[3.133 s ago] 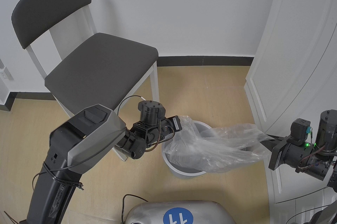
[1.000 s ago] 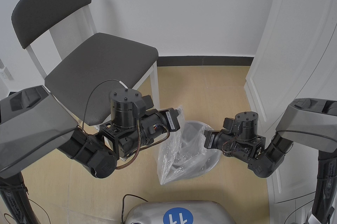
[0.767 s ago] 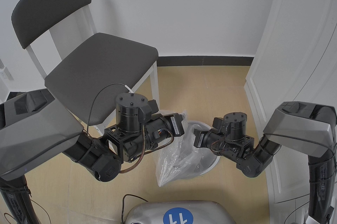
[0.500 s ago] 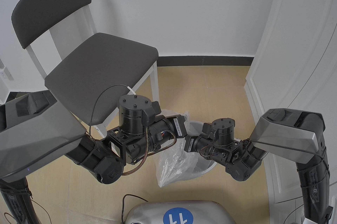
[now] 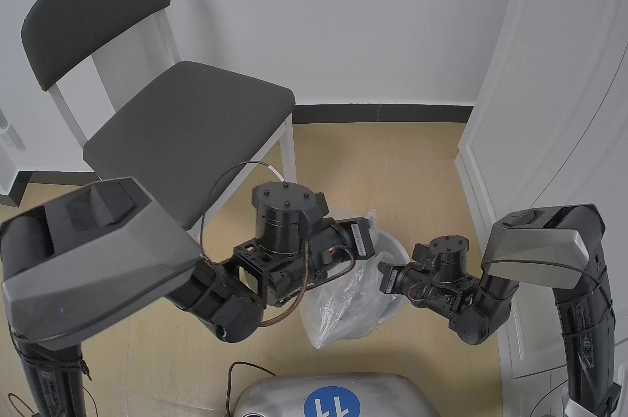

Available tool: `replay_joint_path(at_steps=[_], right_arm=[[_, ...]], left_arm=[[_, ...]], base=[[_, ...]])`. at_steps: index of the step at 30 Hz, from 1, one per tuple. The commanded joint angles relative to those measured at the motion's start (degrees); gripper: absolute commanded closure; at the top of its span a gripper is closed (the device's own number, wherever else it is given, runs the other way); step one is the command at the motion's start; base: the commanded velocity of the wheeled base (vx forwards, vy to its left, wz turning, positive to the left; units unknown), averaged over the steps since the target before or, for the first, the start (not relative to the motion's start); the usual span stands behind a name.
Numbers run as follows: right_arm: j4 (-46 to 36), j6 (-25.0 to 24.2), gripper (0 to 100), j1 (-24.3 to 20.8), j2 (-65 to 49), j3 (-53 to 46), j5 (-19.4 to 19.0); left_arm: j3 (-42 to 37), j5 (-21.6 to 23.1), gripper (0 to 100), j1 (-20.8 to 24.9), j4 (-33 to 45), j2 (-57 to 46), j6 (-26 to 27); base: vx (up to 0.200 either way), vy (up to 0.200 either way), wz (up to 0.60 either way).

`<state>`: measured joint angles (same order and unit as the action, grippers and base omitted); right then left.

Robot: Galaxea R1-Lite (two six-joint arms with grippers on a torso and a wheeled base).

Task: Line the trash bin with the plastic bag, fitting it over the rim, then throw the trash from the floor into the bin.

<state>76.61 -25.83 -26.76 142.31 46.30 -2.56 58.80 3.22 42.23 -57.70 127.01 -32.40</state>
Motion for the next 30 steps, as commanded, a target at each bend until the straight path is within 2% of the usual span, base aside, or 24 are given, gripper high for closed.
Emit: replay_joint_path(at_steps=[1,3,6,15,24,30], right_arm=[[3.1,0.2,100,2.4,-0.4,-4.9,-0.4],[5.6,0.2,100,2.8,-1.1,-7.5,-0.8],[13.4,0.2,100,3.3,-1.2,-13.9,-1.0],[13.4,-0.1,100,4.0,-2.5,-20.0,-0.5],[13.4,-0.3,100,3.5,-5.1,-19.7,-0.3],[13.4,-0.4,100,3.2,-8.3,-19.3,-0.3]], left_arm=[[3.0,-0.1,100,2.9,0.1,5.3,0.1],[3.9,-0.1,100,4.3,0.2,6.1,0.1],[7.4,-0.1,100,6.4,0.7,8.6,0.0],[12.5,0.2,100,7.2,3.6,12.6,-0.7],[15.4,0.7,100,4.3,4.2,16.2,-0.8],[20.7,2.4,100,0.7,8.9,18.7,-0.8]], base=[[0.0,0.0,0.0],[0.0,0.0,0.0],[0.0,0.0,0.0],[0.0,0.0,0.0],[0.0,0.0,0.0],[0.0,0.0,0.0]])
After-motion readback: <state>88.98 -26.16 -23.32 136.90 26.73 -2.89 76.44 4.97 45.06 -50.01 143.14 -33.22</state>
